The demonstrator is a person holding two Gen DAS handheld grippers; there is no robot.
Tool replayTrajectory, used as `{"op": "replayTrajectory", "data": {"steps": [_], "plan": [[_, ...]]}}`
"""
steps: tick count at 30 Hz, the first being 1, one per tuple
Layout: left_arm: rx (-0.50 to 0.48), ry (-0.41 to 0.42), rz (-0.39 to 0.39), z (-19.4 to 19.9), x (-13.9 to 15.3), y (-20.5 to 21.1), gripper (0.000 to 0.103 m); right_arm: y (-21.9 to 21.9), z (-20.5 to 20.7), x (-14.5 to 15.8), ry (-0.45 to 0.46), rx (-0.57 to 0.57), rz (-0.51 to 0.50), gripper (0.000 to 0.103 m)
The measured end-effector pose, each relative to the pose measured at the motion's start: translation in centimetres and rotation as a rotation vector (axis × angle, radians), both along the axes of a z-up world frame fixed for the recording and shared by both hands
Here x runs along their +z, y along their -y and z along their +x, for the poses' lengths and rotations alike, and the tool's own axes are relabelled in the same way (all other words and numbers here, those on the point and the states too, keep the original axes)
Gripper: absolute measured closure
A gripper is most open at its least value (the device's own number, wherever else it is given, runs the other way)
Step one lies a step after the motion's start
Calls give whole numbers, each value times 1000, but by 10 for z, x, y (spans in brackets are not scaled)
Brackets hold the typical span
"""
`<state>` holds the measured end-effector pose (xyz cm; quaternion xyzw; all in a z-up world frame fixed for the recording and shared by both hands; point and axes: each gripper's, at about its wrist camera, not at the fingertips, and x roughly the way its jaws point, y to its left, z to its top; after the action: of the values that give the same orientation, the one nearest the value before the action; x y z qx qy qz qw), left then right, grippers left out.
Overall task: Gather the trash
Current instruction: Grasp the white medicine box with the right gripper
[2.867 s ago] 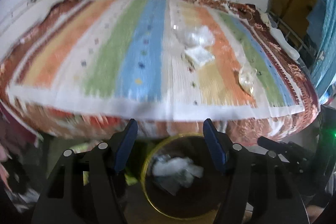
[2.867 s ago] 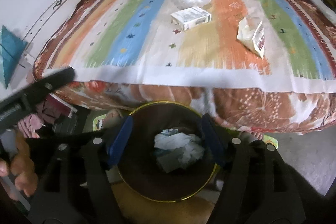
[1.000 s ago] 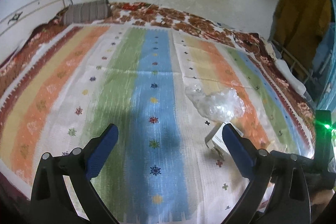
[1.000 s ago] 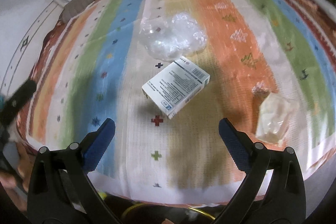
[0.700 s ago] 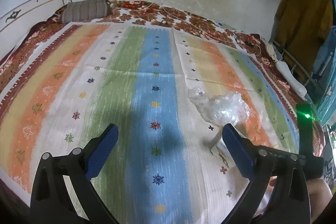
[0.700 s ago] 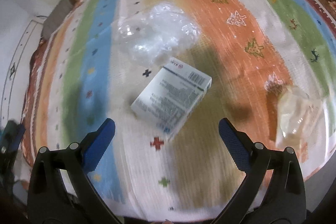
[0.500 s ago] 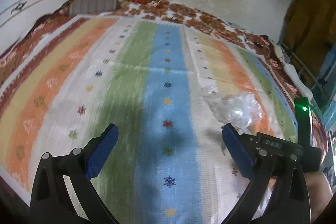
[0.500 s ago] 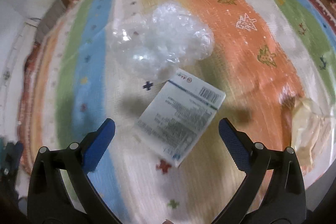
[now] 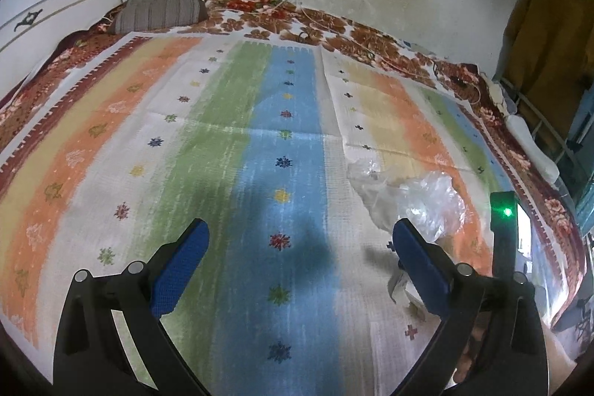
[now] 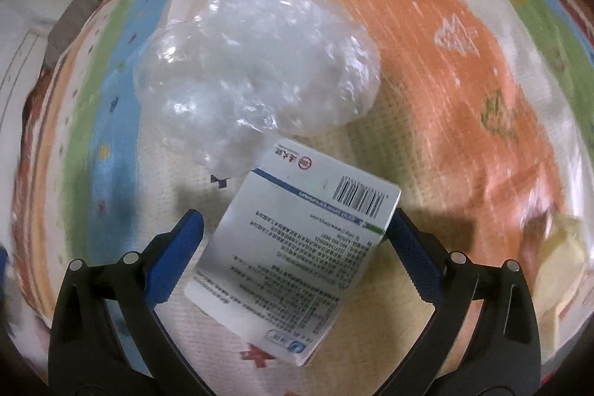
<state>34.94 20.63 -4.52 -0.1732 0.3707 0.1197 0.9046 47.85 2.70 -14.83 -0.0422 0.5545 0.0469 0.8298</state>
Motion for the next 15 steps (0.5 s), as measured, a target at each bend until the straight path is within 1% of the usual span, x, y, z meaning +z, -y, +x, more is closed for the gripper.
{"op": "replayTrajectory", "data": {"steps": [1,3,4,7,9,11,13,15], "plan": [[4,-11,-13,4,-3,0,6,0,0,0,-6,33,2,10],[24,-42,-62,17,-13,2,6,3,1,1,-20,58,13,13],[24,-47,-63,21,-16,5,6,4,2,1,-28,74,8,16],[-14,-68,-28,43,-20,21,6,12,2,7,-44,94,-18,20],[-42,-65,-36,55,-20,29,6,17,1,8,-51,101,-18,22],[-42,-87,-3,69,-23,36,7,20,0,9,-45,120,-40,23],[-67,-112,11,84,-30,41,8,23,-3,9,-35,137,-55,24],[-94,-133,39,95,-37,45,14,25,-5,10,-33,147,-52,25]]}}
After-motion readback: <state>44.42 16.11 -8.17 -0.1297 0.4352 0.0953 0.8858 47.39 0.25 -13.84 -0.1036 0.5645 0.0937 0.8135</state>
